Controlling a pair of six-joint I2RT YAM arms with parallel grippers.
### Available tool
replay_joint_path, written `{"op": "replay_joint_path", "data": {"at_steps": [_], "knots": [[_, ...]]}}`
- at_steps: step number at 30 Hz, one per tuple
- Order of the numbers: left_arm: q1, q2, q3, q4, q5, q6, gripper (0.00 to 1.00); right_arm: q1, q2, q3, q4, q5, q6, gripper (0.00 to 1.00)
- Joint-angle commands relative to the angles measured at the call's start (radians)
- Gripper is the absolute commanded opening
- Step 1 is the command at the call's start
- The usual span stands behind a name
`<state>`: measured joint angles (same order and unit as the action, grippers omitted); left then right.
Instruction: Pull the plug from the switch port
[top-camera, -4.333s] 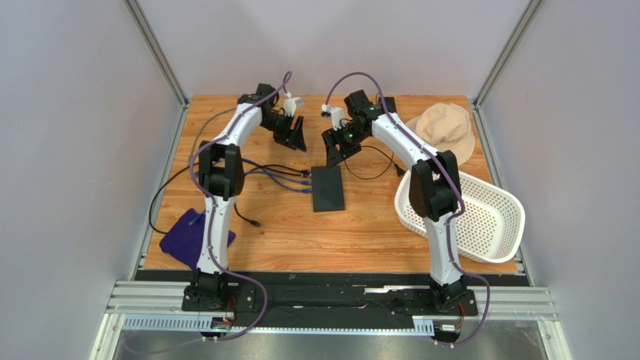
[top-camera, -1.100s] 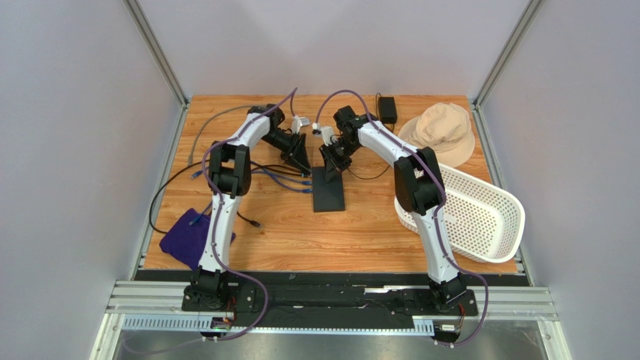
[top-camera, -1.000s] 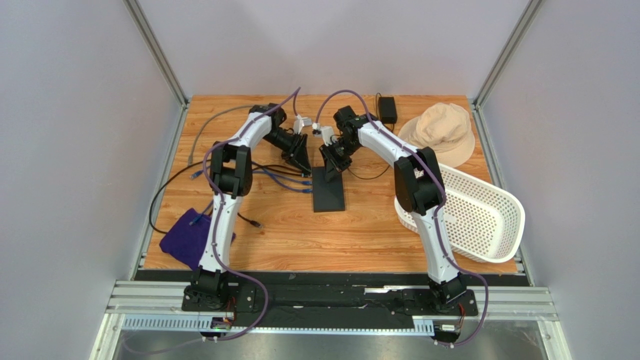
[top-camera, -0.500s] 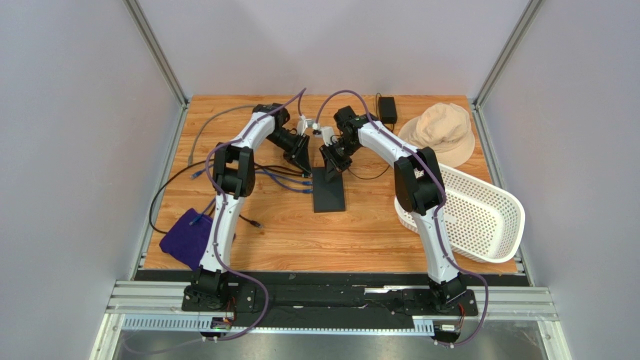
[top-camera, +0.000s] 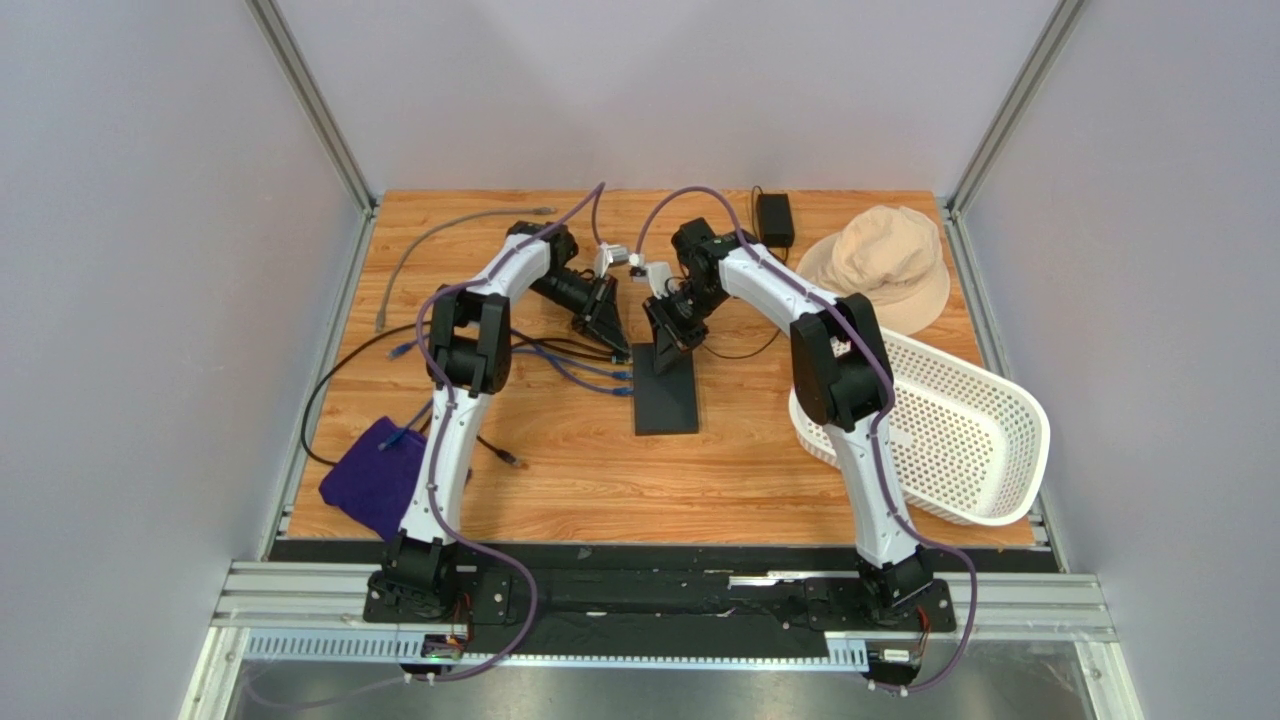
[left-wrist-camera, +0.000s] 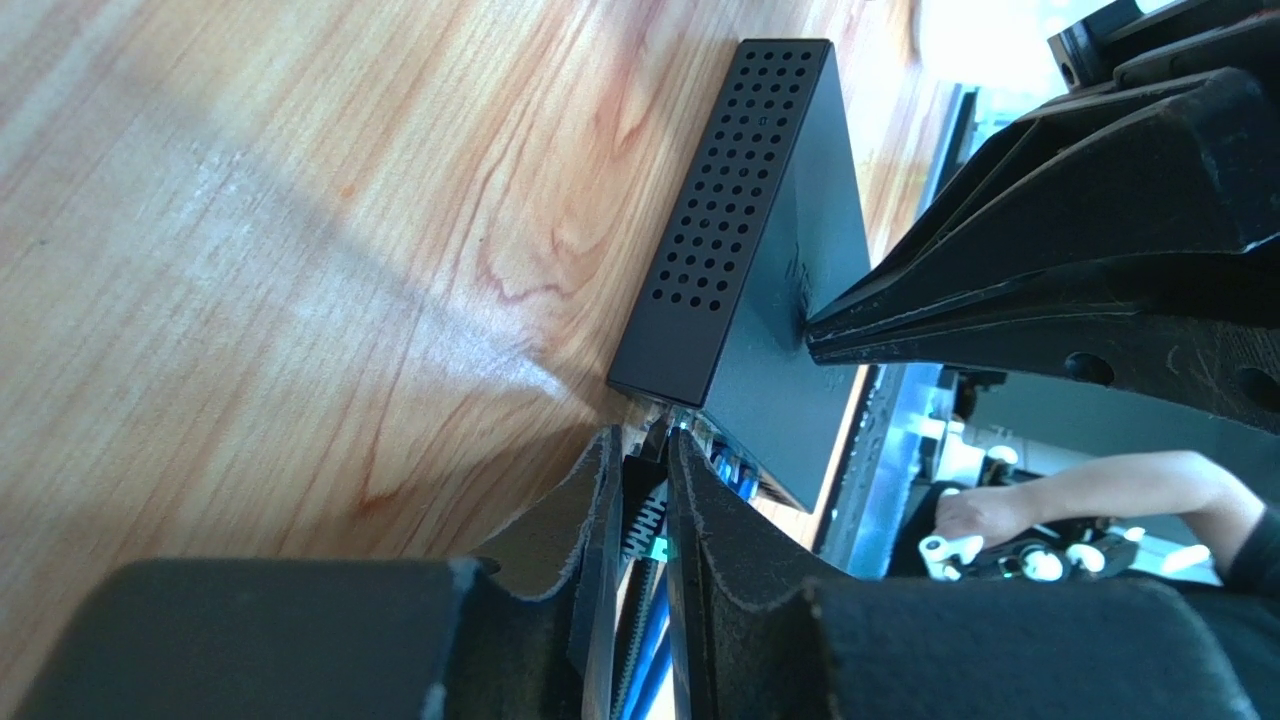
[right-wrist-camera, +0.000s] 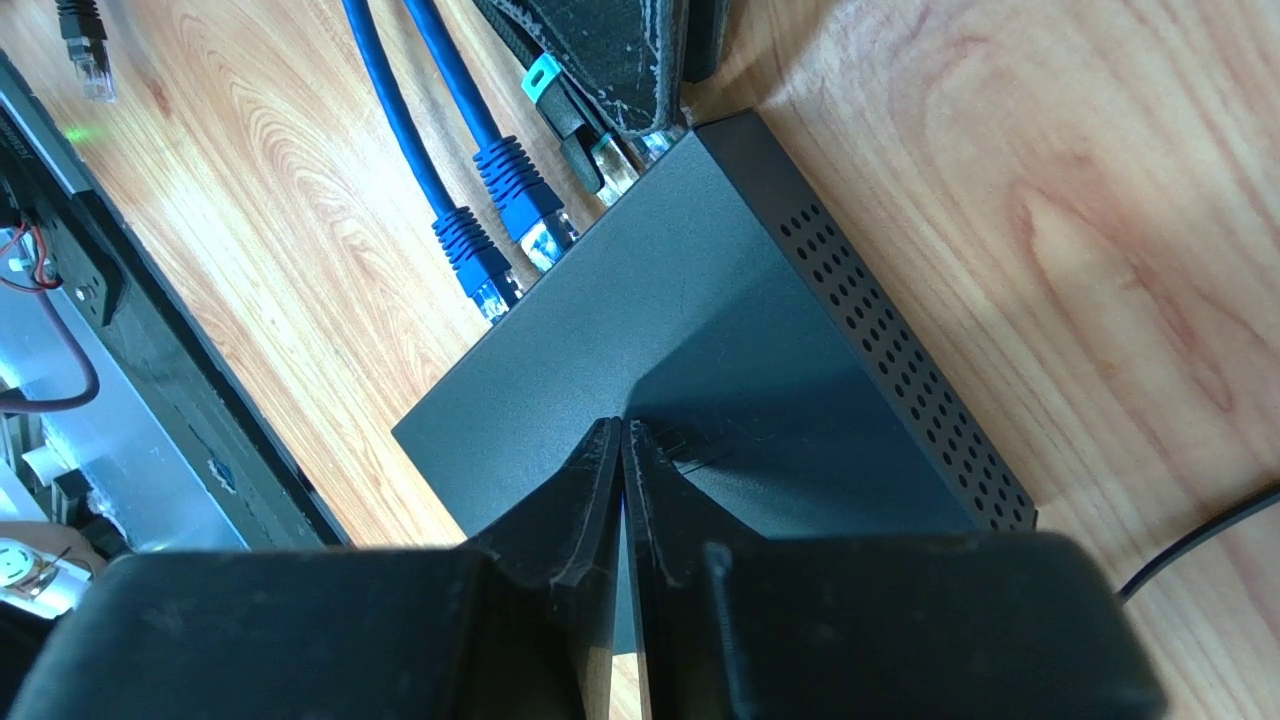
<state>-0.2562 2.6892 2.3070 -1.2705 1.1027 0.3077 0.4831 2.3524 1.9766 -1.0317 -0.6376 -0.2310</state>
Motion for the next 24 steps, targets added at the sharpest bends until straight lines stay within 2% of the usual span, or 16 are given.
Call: {"op": "replay_joint_path", "data": {"at_steps": [1,11,17,24], "knots": [[-0.031,0.014,-0.014,-0.03,0.085,-0.042,0.01,0.009,0.016,-0.038,0.016,0.096,-0.031,0.13],[-0.031,0.003,-0.023,-0.024,0.048,-0.07,0.0,0.011,0.008,-0.053,0.015,0.104,-0.041,0.13],[-0.023,-0.038,-0.063,-0.064,0.033,-0.007,0.0,0.011,0.007,-0.051,0.016,0.107,-0.044,0.13],[-0.015,-0.015,0.046,-0.061,-0.04,-0.009,0.0,0.011,0.019,-0.045,0.01,0.104,-0.044,0.13]]}}
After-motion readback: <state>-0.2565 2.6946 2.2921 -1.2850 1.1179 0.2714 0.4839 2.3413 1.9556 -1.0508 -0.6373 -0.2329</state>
